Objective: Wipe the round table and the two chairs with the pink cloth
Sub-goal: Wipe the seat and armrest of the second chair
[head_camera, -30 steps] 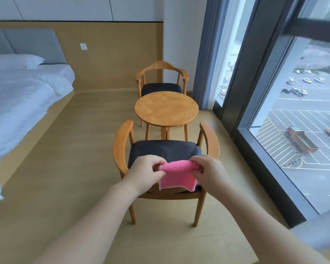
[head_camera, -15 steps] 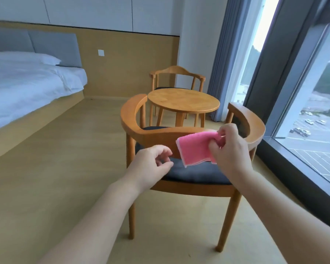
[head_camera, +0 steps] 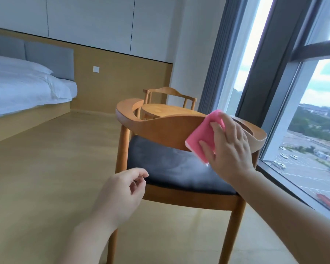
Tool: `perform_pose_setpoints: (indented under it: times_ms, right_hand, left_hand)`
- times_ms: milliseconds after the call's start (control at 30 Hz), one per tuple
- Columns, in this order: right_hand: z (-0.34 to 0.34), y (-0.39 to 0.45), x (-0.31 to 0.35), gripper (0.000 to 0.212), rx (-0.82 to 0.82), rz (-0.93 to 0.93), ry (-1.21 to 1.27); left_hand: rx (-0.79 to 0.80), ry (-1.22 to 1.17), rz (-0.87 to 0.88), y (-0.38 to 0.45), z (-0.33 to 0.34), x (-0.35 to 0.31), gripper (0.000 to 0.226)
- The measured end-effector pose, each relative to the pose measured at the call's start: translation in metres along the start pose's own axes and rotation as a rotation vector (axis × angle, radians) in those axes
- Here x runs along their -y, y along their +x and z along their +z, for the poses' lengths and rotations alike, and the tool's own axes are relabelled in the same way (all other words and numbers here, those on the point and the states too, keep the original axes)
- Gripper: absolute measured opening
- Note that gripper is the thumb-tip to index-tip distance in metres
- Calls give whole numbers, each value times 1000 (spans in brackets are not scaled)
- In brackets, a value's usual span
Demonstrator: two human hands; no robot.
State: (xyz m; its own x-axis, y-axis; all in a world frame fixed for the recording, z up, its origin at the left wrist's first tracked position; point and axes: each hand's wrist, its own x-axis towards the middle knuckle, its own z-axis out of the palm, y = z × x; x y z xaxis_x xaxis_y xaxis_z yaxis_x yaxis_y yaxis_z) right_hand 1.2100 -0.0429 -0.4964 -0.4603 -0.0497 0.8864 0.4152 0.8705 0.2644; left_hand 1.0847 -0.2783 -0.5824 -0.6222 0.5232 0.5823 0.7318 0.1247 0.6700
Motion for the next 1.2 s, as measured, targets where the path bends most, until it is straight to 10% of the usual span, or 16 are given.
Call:
perform_pose_setpoints:
  times_ms: [433, 900, 1200]
  right_hand:
    - [43, 25, 74, 63, 270, -462, -366]
    - [80, 67, 157, 60, 427, -385, -482]
    - [58, 36, 108, 66, 230, -373, -299]
  left_hand:
    - [41, 131, 10, -7, -26, 37, 17]
    - [27, 106, 11, -11, -52, 67, 16]
    - [92, 113, 11, -15, -17, 62, 17]
